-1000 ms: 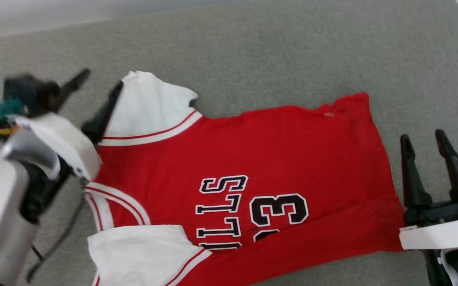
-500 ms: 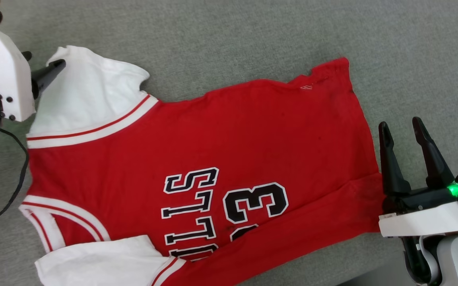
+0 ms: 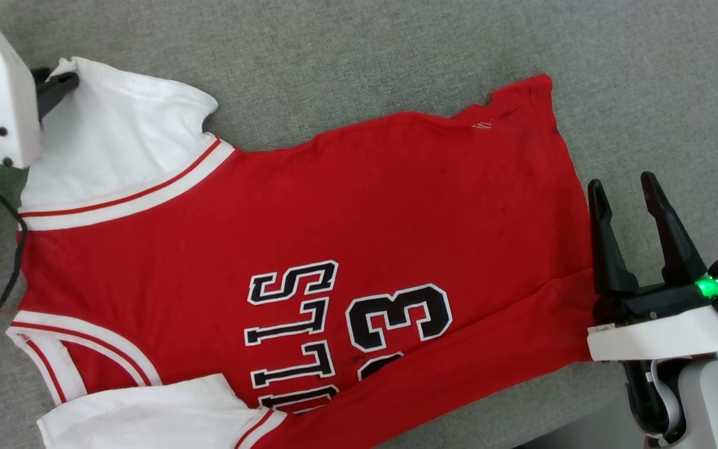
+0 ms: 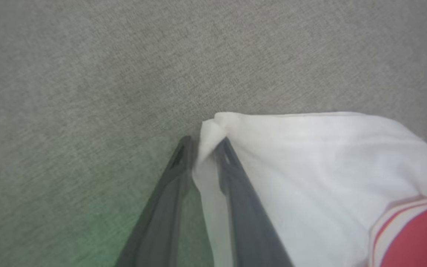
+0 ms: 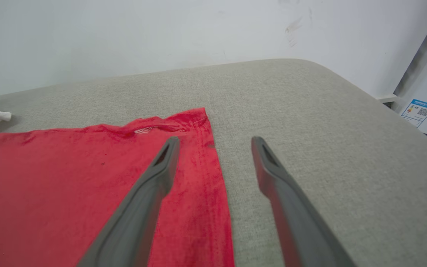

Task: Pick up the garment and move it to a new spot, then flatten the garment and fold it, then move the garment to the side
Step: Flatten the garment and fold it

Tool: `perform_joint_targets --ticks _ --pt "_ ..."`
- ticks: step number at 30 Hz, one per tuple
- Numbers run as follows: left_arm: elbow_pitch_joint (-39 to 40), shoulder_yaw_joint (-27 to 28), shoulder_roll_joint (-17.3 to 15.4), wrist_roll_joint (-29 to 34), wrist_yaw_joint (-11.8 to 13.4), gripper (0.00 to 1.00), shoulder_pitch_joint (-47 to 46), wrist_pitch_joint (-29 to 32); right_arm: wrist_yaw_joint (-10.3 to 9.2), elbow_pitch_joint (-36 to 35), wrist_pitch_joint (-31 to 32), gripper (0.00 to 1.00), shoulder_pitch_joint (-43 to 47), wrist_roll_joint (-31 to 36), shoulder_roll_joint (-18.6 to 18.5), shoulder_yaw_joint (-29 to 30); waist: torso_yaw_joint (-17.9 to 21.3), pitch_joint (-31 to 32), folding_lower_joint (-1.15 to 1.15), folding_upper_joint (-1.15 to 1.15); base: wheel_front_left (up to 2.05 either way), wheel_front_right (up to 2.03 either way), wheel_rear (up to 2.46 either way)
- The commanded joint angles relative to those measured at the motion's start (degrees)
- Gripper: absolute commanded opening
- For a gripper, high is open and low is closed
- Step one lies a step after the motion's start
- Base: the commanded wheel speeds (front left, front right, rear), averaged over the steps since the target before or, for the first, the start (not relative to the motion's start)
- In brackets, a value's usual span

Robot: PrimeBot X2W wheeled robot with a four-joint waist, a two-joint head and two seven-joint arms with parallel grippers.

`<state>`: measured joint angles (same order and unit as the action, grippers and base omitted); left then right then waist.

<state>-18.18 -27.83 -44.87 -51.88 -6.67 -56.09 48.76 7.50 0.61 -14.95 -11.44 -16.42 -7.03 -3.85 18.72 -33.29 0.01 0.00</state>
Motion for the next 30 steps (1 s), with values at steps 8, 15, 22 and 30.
perform_joint_targets --ticks 8,15,22,30 --pt "0.0 -0.8 2.5 0.6 -0.7 0.00 3.4 -10.6 -0.02 2.1 -0.1 1.00 0.1 1.0 -2.6 1.0 -2.3 5.0 -0.01 0.00 0.00 0.00 0.00" --pt "4.0 -2.6 2.9 -1.3 -0.8 0.00 7.4 -19.4 -0.02 2.1 7.3 1.00 0.3 -0.7 -8.3 1.4 -5.8 11.5 -0.01 0.00 0.00 0.00 0.00" --pt "12.9 -6.1 1.0 -2.7 -0.8 0.00 12.6 -25.2 -0.01 -0.3 25.6 1.00 0.0 -5.3 -17.0 -0.1 -10.4 15.2 -0.01 0.00 0.00 0.00 0.00" --pt "24.6 -7.5 -1.2 0.3 -0.1 0.00 18.8 -31.1 -0.03 1.2 52.1 1.00 -10.3 -11.3 -26.2 -0.9 -16.4 13.8 -0.01 0.00 0.00 0.00 0.00"
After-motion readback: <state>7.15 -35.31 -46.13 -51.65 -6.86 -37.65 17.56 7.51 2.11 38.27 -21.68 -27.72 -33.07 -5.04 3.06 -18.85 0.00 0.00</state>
